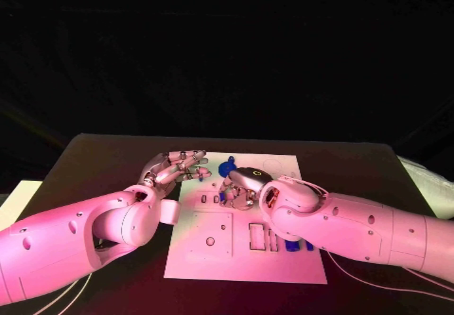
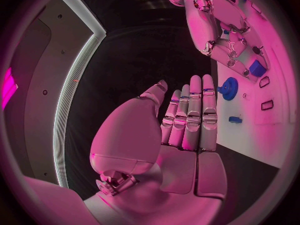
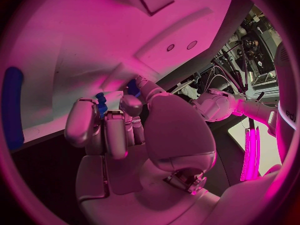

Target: Assemble the parts on the task board

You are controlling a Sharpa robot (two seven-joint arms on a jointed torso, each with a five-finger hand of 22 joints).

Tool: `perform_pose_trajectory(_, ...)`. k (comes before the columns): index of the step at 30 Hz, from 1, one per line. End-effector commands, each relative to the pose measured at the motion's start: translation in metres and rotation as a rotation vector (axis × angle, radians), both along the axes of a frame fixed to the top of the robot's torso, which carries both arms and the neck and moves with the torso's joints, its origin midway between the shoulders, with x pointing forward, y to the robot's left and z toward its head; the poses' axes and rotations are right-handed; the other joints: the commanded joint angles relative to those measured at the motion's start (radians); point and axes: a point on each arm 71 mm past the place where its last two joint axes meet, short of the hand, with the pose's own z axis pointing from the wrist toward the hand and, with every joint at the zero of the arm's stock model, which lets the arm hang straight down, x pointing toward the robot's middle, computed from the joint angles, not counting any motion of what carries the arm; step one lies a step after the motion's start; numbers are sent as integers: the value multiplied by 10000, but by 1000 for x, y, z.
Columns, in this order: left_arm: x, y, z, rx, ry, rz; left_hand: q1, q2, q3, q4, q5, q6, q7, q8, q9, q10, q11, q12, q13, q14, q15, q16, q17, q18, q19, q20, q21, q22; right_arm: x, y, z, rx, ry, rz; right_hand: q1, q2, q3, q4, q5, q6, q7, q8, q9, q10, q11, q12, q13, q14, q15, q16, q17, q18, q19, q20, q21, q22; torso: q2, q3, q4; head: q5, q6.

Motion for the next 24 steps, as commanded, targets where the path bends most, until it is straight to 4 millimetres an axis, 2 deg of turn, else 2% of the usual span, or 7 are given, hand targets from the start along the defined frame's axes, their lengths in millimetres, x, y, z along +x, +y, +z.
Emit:
perform_pose_trajectory(1,-1,-2,1,-141,-57,-187,-58,-18,65,16,-4,-4,54,-30,3,-10,45,-29,14,-83,-7,-61,-16,69,-63,14,-45,-11,-1,-2,-7,-379,213,-112,-21,-94,-46,-2,63,-116,-2,-76,-23,-117,7,-146,-112,643,97,-45,740,-80,-89,31,-43,-36,3,0,4,-26,-9)
perform_pose_trajectory(6,-1,-2,1,-139,-47,-191,-55,-11,73,14,-2,-6,54,-31,2,-11,46,-29,14,-80,-8,-65,-17,71,-61,15,-47,-12,-1,-3,-7,-283,144,-132,-97,-203,-124,15,77,-344,68,-167,-72,-307,77,-432,-344,621,154,-114,653,-59,-152,82,-124,-167,0,-2,6,-41,-4)
perform_pose_trajectory(13,0,-3,1,-146,-31,-218,-52,-9,77,11,-2,-7,54,-31,2,-13,46,-30,14,-78,-9,-67,-17,72,-60,15,-48,-13,-1,-1,-5,-29,-9,-133,-403,-460,-596,201,233,-822,146,-163,-208,-510,165,-644,-570,600,235,-192,576,-39,-197,166,-201,-267,-2,-3,8,-46,1)
perform_pose_trajectory(21,0,-3,1,-147,-23,-227,-39,-1,102,-5,-2,2,47,-25,5,-8,39,-27,16,-36,-20,-63,-11,82,-31,13,-43,-10,-5,-2,1,765,-489,-130,-483,-538,-918,317,293,-969,171,-141,-252,-578,192,-648,-614,600,259,-210,567,-32,-207,192,-229,-302,4,1,7,-47,23)
perform_pose_trajectory(24,0,-2,0,-70,-45,-226,-33,9,193,-57,-6,112,-36,30,22,84,-54,2,32,488,-166,186,123,134,407,-90,165,91,-11,-2,7,1395,-799,140,-491,-621,-1229,405,766,-1055,190,-116,-277,-665,212,-673,-667,594,276,-239,542,-19,-238,208,-279,-380,-3,24,5,-14,36)
